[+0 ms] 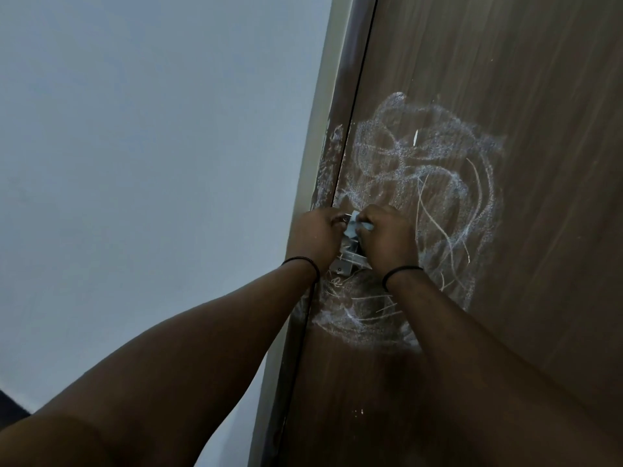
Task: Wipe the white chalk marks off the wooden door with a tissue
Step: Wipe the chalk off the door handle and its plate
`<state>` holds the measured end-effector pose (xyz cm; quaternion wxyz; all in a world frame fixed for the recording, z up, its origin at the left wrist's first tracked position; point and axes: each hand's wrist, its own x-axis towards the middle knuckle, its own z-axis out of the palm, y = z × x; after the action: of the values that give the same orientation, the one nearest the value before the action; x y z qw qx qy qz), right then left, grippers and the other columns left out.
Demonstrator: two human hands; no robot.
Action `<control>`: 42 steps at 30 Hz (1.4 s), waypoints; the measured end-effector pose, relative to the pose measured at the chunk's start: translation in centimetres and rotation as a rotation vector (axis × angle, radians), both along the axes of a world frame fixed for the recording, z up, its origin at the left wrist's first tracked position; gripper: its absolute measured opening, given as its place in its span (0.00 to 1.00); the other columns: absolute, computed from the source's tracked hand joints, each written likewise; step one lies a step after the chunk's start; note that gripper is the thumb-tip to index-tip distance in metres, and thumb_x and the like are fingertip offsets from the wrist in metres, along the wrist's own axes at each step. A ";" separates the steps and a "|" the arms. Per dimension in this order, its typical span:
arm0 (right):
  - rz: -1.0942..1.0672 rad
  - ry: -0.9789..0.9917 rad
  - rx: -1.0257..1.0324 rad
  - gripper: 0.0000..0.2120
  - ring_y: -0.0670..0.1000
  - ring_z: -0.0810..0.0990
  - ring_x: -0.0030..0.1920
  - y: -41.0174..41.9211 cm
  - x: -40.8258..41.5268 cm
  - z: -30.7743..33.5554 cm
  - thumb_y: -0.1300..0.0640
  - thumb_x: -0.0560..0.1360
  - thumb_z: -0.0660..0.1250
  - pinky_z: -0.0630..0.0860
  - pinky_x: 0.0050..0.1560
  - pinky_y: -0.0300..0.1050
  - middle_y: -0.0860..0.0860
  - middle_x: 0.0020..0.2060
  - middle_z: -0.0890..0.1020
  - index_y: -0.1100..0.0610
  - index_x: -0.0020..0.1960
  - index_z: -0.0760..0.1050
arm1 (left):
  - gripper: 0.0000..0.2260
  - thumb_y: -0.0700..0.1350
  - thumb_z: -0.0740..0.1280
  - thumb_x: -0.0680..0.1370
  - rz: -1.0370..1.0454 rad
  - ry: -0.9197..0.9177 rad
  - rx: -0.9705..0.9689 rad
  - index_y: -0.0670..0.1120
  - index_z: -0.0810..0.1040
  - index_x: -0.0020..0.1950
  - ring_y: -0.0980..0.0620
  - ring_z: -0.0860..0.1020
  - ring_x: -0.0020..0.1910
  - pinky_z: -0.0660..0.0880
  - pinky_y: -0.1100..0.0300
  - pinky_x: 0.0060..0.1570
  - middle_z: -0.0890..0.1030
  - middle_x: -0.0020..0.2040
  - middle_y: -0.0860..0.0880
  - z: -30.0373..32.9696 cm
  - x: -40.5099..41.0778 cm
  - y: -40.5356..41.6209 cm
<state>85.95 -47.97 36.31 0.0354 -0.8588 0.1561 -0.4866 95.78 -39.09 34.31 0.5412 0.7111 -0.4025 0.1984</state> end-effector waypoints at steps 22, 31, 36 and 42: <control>-0.104 0.063 -0.090 0.11 0.59 0.74 0.46 0.7 2.8 0.4 0.64 0.69 0.73 0.65 0.41 0.44 0.60 0.51 0.75 0.59 0.48 0.73 | 0.02 0.45 0.73 0.71 0.089 0.193 0.024 0.49 0.82 0.40 0.50 0.80 0.37 0.78 0.57 0.38 0.82 0.35 0.50 -1.3 1.6 -0.4; -0.041 0.046 0.002 0.06 0.54 0.73 0.39 0.5 2.2 1.1 0.66 0.69 0.70 0.71 0.34 0.44 0.55 0.44 0.73 0.59 0.44 0.76 | 0.08 0.39 0.67 0.73 0.050 0.167 0.007 0.48 0.84 0.46 0.49 0.80 0.43 0.79 0.55 0.44 0.84 0.43 0.49 -1.6 1.5 -0.5; -0.105 0.067 -0.046 0.07 0.58 0.74 0.42 1.1 2.8 0.8 0.64 0.71 0.69 0.72 0.38 0.48 0.60 0.49 0.73 0.60 0.47 0.73 | 0.09 0.40 0.63 0.75 0.052 0.152 -0.004 0.46 0.83 0.48 0.49 0.78 0.39 0.69 0.60 0.34 0.84 0.43 0.48 -1.8 1.4 -0.6; -0.078 0.112 0.002 0.07 0.52 0.73 0.38 -0.2 1.4 1.3 0.67 0.70 0.70 0.62 0.30 0.40 0.52 0.43 0.73 0.57 0.41 0.74 | 0.11 0.39 0.60 0.76 0.048 0.143 -0.016 0.47 0.82 0.48 0.50 0.78 0.41 0.72 0.60 0.39 0.83 0.44 0.49 -1.8 1.3 -0.6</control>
<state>87.31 -48.18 37.66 0.0085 -0.8779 0.1919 -0.4385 97.12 -39.70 32.46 0.5693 0.7286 -0.3440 0.1634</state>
